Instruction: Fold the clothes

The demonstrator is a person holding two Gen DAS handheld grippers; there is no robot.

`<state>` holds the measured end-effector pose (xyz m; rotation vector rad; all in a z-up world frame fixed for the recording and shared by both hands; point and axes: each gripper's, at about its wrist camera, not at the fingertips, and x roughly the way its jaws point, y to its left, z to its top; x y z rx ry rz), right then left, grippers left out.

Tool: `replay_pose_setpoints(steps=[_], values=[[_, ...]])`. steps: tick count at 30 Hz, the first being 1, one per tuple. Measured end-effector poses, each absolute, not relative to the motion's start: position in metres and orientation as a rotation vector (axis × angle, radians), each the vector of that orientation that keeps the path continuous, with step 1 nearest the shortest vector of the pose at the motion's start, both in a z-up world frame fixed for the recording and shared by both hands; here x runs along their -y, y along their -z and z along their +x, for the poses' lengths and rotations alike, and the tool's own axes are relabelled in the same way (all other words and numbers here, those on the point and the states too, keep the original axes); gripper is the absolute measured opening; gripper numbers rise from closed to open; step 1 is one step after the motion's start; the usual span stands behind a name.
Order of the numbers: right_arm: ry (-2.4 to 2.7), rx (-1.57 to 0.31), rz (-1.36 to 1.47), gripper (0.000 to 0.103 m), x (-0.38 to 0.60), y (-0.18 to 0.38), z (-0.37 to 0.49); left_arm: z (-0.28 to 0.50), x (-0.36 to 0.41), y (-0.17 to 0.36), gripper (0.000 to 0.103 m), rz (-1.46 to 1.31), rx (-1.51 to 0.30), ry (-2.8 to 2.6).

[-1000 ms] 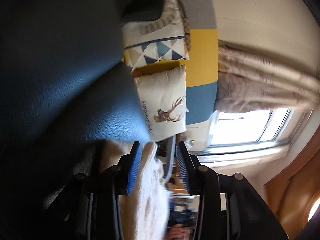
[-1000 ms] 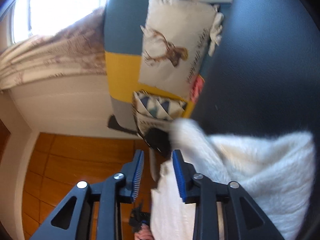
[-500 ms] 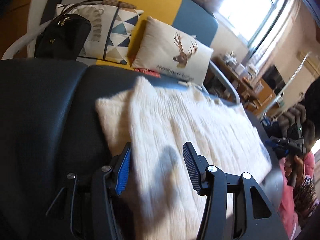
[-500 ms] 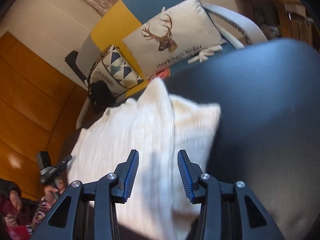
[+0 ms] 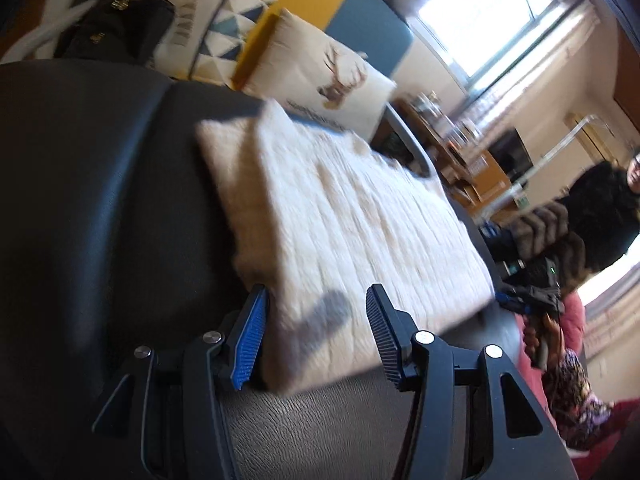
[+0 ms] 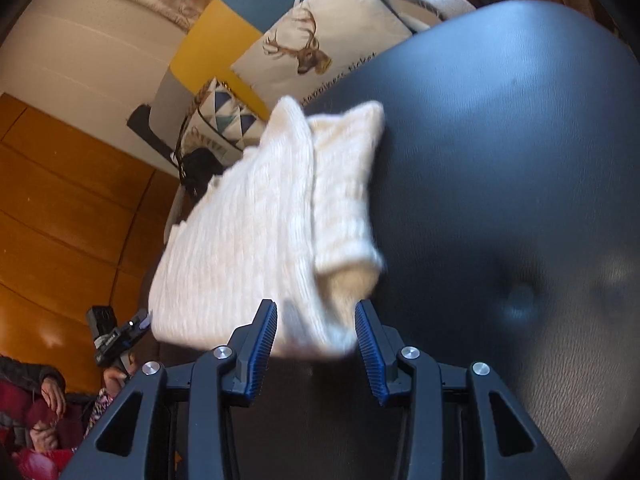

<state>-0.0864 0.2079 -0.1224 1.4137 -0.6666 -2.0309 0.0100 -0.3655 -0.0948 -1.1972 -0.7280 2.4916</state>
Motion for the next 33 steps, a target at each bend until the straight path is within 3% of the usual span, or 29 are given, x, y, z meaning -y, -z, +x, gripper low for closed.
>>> replay_pose_setpoints(steps=[18,19,21,22,23,24,27,33], values=[[1.911,0.733,1.326,0.04,-0.189,0.145,-0.103,-0.002,0.361,0.111,0.063,-1.276,0.817,-2.418],[1.929,0.703,1.321,0.038,-0.186,0.143,-0.101,-0.003,0.361,0.111,0.063,-1.279,0.824,-2.419],[1.946,0.653,1.348,0.022,-0.18,0.143,-0.099,-0.005,0.359,0.11,0.062,-1.292,0.822,-2.43],[1.934,0.653,1.369,0.018,-0.177,0.145,-0.099,-0.006,0.357,0.109,0.062,-1.303,0.808,-2.441],[1.93,0.667,1.376,0.014,-0.176,0.146,-0.099,-0.005,0.355,0.108,0.055,-1.325,0.767,-2.464],[1.93,0.671,1.38,0.012,-0.175,0.146,-0.098,-0.005,0.353,0.107,0.04,-1.354,0.728,-2.48],[1.936,0.678,1.399,0.01,-0.174,0.144,-0.095,-0.006,0.357,0.108,0.019,-1.437,0.716,-2.445],[1.907,0.662,1.458,0.009,-0.172,0.141,-0.079,0.008,0.354,0.104,0.018,-1.513,0.663,-2.364]])
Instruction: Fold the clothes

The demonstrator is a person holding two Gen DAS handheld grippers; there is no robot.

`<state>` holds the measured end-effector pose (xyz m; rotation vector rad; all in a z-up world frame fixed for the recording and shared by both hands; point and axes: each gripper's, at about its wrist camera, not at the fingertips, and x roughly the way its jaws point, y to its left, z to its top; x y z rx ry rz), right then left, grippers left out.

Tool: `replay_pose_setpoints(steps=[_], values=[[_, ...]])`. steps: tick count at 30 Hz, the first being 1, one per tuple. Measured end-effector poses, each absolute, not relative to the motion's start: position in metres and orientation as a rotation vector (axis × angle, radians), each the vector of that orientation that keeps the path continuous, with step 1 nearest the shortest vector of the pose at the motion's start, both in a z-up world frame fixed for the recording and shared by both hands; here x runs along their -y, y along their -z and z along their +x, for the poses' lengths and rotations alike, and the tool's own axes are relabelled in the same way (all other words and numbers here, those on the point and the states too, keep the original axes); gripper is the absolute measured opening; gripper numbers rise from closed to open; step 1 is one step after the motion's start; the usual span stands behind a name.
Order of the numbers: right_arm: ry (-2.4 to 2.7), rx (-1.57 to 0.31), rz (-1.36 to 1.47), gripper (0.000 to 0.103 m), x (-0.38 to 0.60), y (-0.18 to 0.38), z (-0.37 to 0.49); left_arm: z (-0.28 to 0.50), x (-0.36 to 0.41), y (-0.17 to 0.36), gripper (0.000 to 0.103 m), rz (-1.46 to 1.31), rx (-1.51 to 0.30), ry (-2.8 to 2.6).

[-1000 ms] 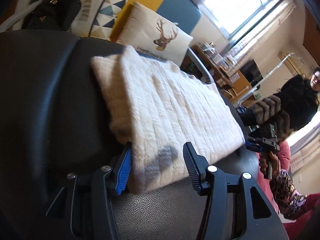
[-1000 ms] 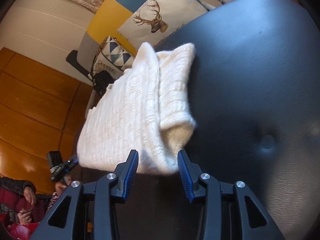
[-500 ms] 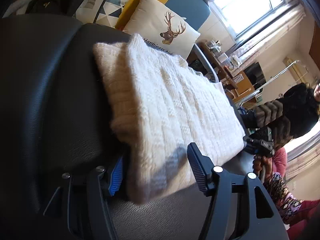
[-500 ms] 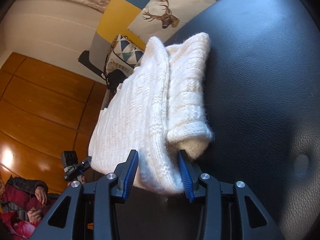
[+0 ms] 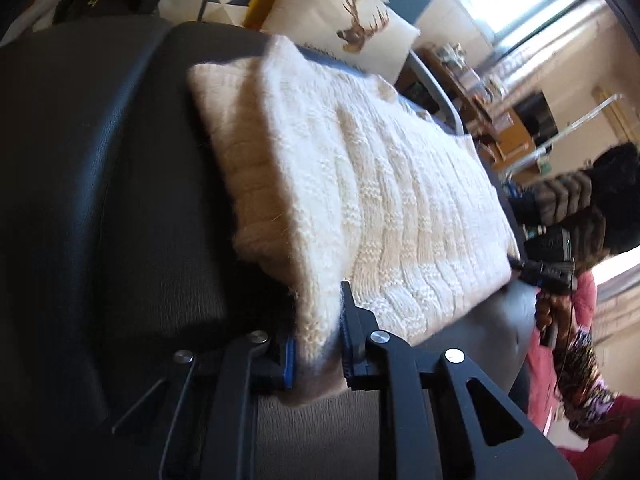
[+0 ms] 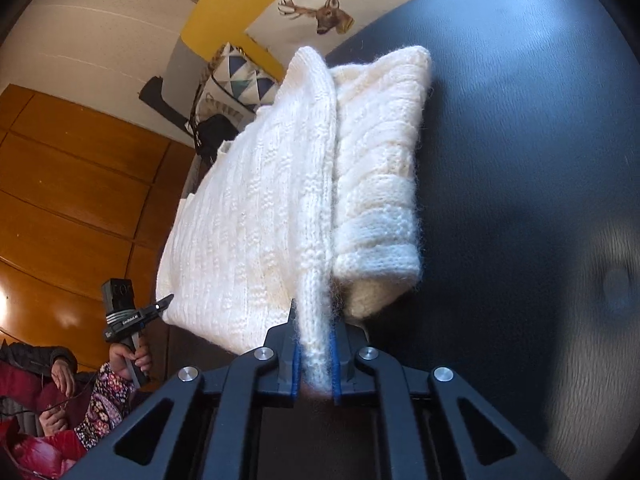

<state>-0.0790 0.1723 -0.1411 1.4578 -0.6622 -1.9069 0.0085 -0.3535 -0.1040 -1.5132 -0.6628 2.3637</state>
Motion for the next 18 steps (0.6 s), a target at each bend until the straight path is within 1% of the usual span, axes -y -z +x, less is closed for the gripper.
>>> replay_pose_setpoints(steps=[4,9,15,18], values=[[1.891,0.66,1.475,0.009,-0.177,0.138,-0.06,0.028,0.351,0.103,0.018,-1.531,0.652,-2.311],[1.869,0.654,1.494,0.009,-0.183,0.134,-0.028,0.062,0.342,0.098,0.018,-1.562,0.588,-2.262],[1.854,0.658,1.507,0.009,-0.19,0.128,0.012,0.097,0.334,0.095,0.018,-1.574,0.594,-2.26],[1.849,0.662,1.511,0.009,-0.192,0.128,0.029,0.11,0.327,0.092,0.018,-1.569,0.57,-2.275]])
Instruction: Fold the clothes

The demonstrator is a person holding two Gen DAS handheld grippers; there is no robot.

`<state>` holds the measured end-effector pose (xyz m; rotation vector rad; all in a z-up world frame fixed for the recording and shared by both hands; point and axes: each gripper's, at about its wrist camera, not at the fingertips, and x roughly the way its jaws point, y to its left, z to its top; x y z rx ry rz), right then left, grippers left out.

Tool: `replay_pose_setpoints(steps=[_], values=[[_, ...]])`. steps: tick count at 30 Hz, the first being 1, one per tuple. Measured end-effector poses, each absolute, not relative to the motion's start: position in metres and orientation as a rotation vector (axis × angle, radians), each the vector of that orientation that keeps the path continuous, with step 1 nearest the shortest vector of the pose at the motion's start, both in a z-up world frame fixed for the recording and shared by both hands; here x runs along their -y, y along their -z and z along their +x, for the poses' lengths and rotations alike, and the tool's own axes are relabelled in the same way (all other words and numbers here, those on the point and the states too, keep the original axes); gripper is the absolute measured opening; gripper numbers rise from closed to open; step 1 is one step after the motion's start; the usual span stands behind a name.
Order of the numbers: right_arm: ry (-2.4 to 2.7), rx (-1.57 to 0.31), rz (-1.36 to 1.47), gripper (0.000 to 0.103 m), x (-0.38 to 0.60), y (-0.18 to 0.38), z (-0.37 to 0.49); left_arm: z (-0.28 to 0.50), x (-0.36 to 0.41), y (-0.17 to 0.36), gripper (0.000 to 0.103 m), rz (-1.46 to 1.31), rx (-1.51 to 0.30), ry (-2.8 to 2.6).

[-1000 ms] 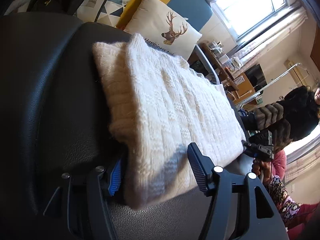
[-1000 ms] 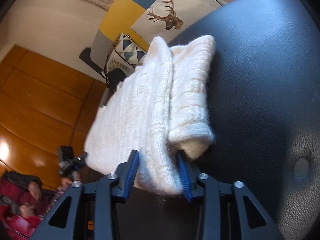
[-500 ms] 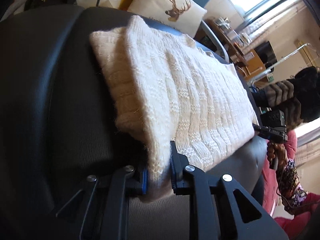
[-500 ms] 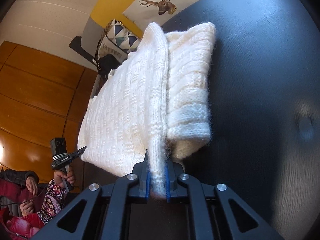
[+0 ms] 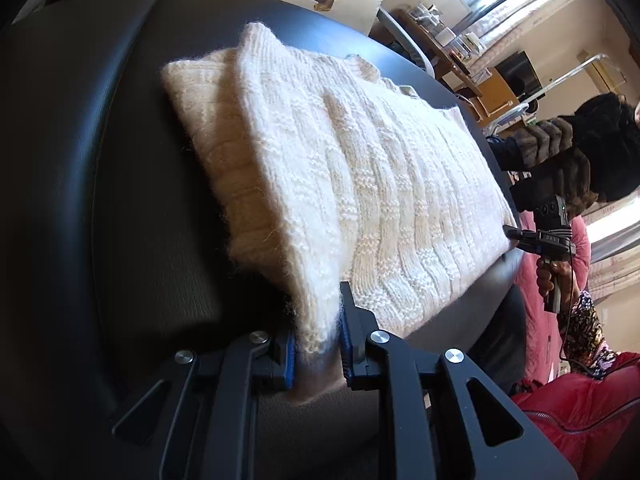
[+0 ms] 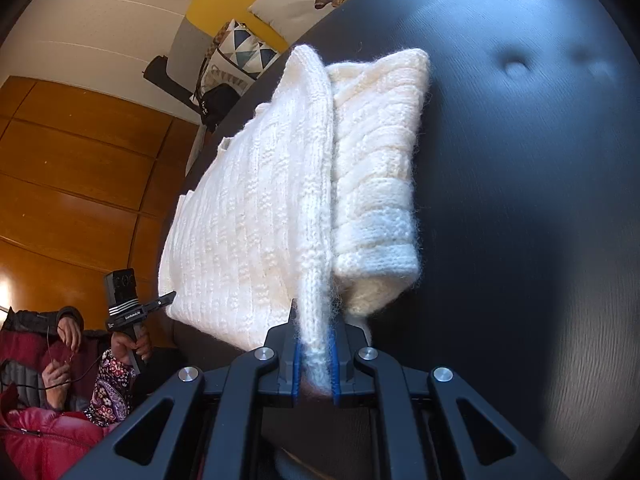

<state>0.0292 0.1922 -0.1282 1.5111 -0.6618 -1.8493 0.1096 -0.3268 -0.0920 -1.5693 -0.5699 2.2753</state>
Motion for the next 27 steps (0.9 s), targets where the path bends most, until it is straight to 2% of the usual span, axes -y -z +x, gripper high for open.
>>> replay_pose_setpoints(steps=[4,7,9,13,16,20,22,27], values=[[1.868,0.628,1.483,0.011,-0.19,0.127,0.041,0.12,0.326,0.091,0.02,-1.558,0.596,-2.316],[1.927,0.541,1.461,0.02,-0.185,0.115,0.041,0.124,0.329,0.087,0.022,-1.565,0.649,-2.35],[1.981,0.458,1.453,0.022,-0.185,0.1,0.041,0.129,0.332,0.08,0.022,-1.568,0.651,-2.388],[2.174,0.251,1.401,0.022,-0.202,0.063,0.044,0.135,0.333,0.054,0.023,-1.569,0.553,-2.578],[2.302,0.183,1.289,0.023,-0.212,0.039,0.041,0.135,0.33,0.031,0.023,-1.528,0.434,-2.805],[2.318,0.237,1.11,0.023,-0.194,0.023,0.026,0.116,0.316,0.009,0.023,-1.345,0.395,-2.931],[2.283,0.247,1.062,0.023,-0.171,0.021,0.016,0.099,0.304,0.01,0.023,-1.306,0.381,-2.91],[2.213,0.061,1.098,0.023,-0.098,0.031,-0.018,0.055,0.28,0.036,0.023,-1.331,0.363,-2.839]])
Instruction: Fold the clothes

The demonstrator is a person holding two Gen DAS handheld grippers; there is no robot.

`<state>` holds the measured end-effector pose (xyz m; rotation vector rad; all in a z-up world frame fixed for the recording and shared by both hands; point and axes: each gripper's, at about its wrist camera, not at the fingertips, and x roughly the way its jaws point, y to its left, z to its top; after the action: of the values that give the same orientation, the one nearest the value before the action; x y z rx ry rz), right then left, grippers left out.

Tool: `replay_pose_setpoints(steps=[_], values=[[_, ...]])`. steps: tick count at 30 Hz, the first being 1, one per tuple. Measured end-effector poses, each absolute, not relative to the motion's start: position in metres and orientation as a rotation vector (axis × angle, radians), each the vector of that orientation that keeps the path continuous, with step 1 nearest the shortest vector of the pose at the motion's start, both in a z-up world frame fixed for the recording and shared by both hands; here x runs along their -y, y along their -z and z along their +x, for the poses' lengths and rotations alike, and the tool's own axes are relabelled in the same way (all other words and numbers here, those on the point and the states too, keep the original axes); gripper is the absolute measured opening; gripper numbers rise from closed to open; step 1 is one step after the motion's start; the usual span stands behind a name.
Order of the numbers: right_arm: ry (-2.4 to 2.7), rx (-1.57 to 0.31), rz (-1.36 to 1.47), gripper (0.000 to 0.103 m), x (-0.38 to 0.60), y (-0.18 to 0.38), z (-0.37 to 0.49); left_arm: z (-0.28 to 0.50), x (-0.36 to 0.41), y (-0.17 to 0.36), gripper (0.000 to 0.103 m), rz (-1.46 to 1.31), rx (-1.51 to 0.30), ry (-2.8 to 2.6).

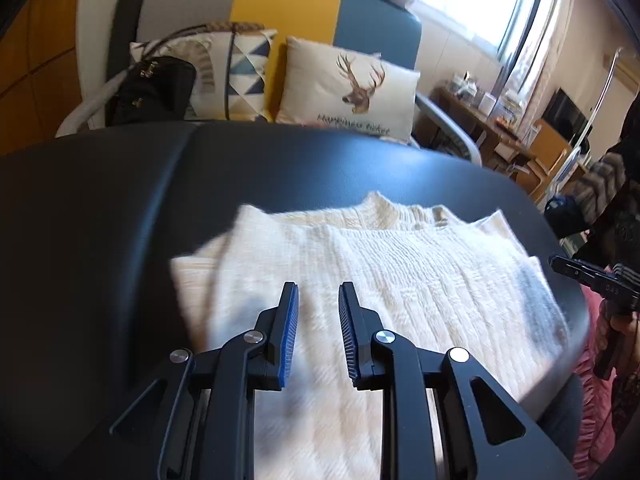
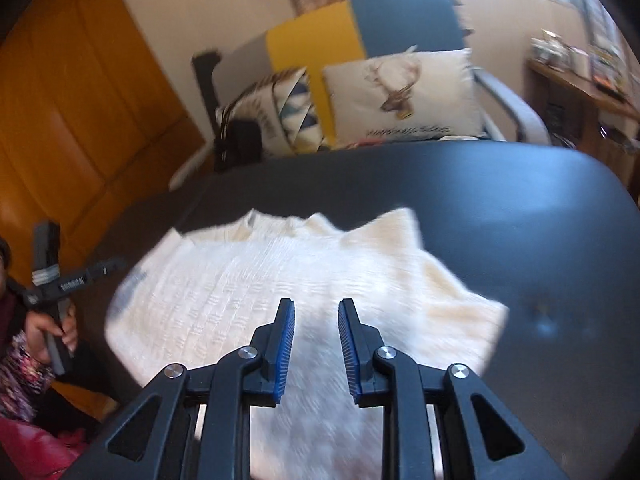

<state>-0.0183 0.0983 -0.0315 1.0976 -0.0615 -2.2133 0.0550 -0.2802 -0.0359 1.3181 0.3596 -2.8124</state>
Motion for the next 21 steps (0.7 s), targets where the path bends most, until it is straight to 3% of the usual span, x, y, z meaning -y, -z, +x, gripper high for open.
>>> replay_pose_setpoints(steps=[10,12,21], values=[[2.135,-0.187,1.161,0.023,-0.036,0.064,-0.049,0.031,0.258,0.063,0.023,1.277,-0.17,2.8],[2.169,-0.27,1.204,0.018,-0.038,0.073,-0.057,0.026,0.259,0.066,0.023,1.28,-0.148,2.793],[2.309,-0.236,1.289,0.018,-0.074,0.081,-0.088,0.008,0.265,0.071,0.026,1.269,-0.191,2.757]])
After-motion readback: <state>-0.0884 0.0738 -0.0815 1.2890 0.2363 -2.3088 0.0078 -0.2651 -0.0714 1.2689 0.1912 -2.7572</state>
